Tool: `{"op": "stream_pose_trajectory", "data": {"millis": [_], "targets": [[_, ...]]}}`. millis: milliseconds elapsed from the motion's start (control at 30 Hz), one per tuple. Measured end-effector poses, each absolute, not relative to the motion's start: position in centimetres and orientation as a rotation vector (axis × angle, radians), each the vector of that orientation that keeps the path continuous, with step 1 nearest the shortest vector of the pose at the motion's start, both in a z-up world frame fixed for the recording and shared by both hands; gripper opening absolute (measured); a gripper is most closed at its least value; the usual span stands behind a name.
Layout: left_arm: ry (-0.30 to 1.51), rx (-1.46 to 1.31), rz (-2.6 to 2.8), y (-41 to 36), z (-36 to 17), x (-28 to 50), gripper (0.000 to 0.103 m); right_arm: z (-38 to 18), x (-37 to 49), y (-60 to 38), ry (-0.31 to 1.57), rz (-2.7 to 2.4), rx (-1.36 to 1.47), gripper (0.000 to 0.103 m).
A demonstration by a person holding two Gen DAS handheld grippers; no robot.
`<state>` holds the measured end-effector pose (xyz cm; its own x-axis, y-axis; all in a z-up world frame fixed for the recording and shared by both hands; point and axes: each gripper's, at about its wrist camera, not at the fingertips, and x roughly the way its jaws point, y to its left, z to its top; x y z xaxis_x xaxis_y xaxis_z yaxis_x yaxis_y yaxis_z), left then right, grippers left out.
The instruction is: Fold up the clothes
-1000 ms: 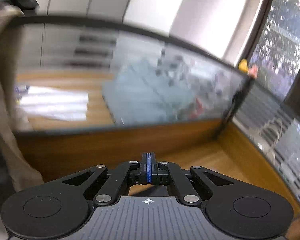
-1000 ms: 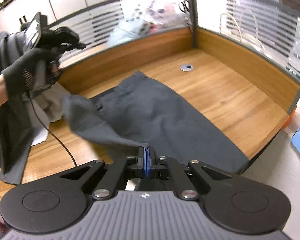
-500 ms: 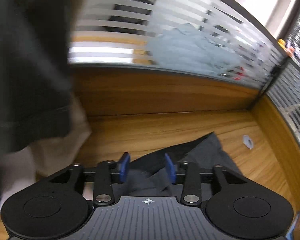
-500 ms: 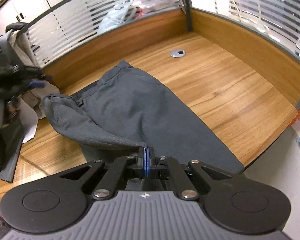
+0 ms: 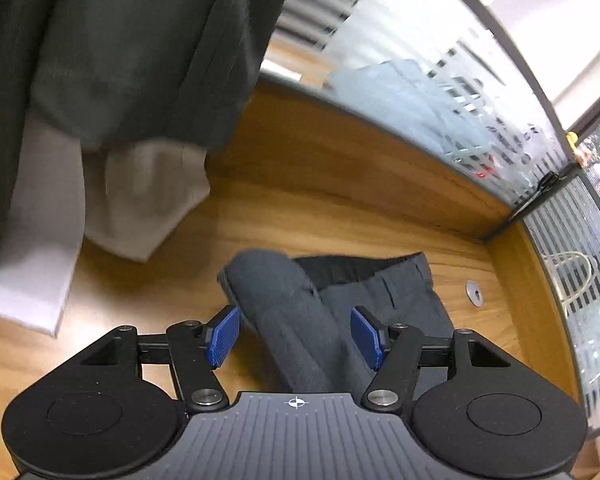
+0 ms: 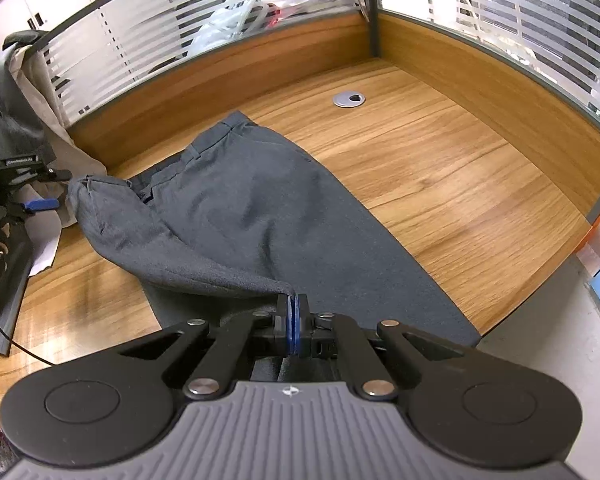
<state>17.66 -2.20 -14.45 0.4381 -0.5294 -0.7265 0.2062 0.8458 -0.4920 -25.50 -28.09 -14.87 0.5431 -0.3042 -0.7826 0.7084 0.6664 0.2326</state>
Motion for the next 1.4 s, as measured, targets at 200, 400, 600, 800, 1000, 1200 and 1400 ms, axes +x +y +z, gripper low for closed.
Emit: {"op": "stream_pose_trajectory", "data": {"millis": [200, 400, 600, 800, 1000, 1200, 1400], "targets": [[1.131, -0.506, -0.423, -2.0, -18.1, 18.9, 0.064, -14.8, -25.5, -27.6, 0.791, -0.645, 0.573, 0.001], [1.098, -0.57, -0.46, -2.5, -17.4, 19.2, 0.004, -13.9, -25.8, -27.1, 0.784, -0.645, 0.585, 0.001], [0.988, -0.487, -0.562, -7.9, -10.6, 20.2, 0.004, -11.1, -27.4, -27.2, 0.727, -0.697, 0.595, 0.001], [0.952, -0.354, -0.624, -18.4, -8.2, 19.9, 0.005, -10.8, -30.3, -31.1, 0.697, -0.796, 0.634, 0.001], [0.942, -0.15, -0.626, -28.3, -10.4, 19.4, 0.005, -15.8, -32.5, -37.4, 0.745, -0.863, 0.723, 0.001], [0.992, -0.007, -0.583, -34.2, -14.9, 19.2, 0.006, -21.1, -32.9, -41.1, 0.835, -0.848, 0.811, 0.001], [0.993, 0.075, -0.599, -36.6, -17.7, 19.2, 0.028, -23.7, -32.7, -42.4, 0.879, -0.812, 0.872, 0.001]]}}
